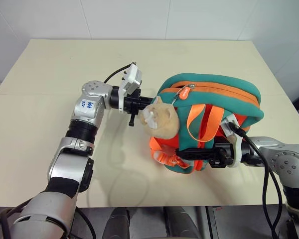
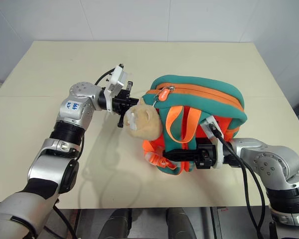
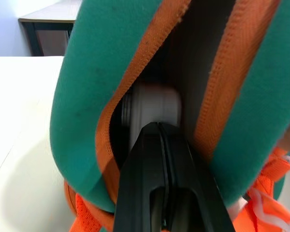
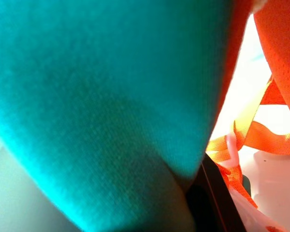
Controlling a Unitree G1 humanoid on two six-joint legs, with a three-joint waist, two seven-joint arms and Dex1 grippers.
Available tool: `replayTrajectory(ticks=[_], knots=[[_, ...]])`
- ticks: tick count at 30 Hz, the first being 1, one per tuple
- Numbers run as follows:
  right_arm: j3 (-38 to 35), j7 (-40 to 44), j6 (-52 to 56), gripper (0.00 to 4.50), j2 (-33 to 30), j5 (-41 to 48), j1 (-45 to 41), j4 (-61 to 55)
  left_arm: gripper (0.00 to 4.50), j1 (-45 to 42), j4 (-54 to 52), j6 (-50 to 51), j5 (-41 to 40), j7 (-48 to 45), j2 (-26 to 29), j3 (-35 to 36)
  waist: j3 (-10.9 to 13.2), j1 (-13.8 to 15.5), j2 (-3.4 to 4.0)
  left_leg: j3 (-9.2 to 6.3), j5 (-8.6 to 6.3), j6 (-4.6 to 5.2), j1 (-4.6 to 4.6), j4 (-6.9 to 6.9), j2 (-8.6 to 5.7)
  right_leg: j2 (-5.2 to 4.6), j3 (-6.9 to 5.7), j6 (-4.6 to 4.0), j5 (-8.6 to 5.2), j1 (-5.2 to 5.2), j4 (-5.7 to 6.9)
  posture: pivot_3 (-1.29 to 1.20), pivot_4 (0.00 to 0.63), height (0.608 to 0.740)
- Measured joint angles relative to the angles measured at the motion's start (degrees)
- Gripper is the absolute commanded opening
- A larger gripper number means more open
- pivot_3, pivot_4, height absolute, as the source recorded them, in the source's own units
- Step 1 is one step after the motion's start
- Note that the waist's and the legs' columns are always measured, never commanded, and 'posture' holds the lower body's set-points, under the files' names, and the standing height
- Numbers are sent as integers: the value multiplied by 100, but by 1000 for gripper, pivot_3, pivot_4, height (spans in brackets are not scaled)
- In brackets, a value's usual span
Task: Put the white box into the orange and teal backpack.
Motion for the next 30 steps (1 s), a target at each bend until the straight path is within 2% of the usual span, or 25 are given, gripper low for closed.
replayTrajectory(ticks=[3,6,13,18,19,24,30], knots=[[-2,-26,-12,0,12,0,11,-5,32,0,1,12,2,142,-37,19,0,17,0,-1,0,0,-1,2,0,0,0,1,0,0,0,0,150,740],[-2,-45,-15,0,25,2,34,-64,653,27,-170,520,-240,20,66,138,0,-8,0,0,0,0,-1,-1,0,0,0,1,0,0,1,0,150,740],[-7,-11,-24,0,20,-7,68,-63,2823,77,-620,1154,-563,-97,1133,616,0,-19,0,-1,0,0,4,-8,3,2,1,-1,-1,0,0,0,150,740],[1,8,-91,0,25,-58,56,-49,4369,655,-1965,2021,-1177,32,1454,915,0,0,0,-3,0,0,3,-9,3,0,0,-1,-1,1,-1,0,150,740],[2,12,-96,0,26,-71,56,-45,4479,769,-2194,2171,-1288,82,1477,928,0,1,0,-3,0,-1,3,-8,3,0,0,-1,-1,1,0,0,150,740],[27,38,-108,0,37,-130,50,-13,4479,1294,-3424,3237,-2036,370,1595,1027,0,-18,0,-3,0,-1,5,-2,3,0,1,-1,-1,4,4,0,150,740],[96,107,-124,0,80,-216,-5,40,4479,1416,-3977,3696,-2540,720,1515,1050,0,-21,0,-2,0,-1,7,1,3,1,1,-1,0,7,3,0,150,740]])
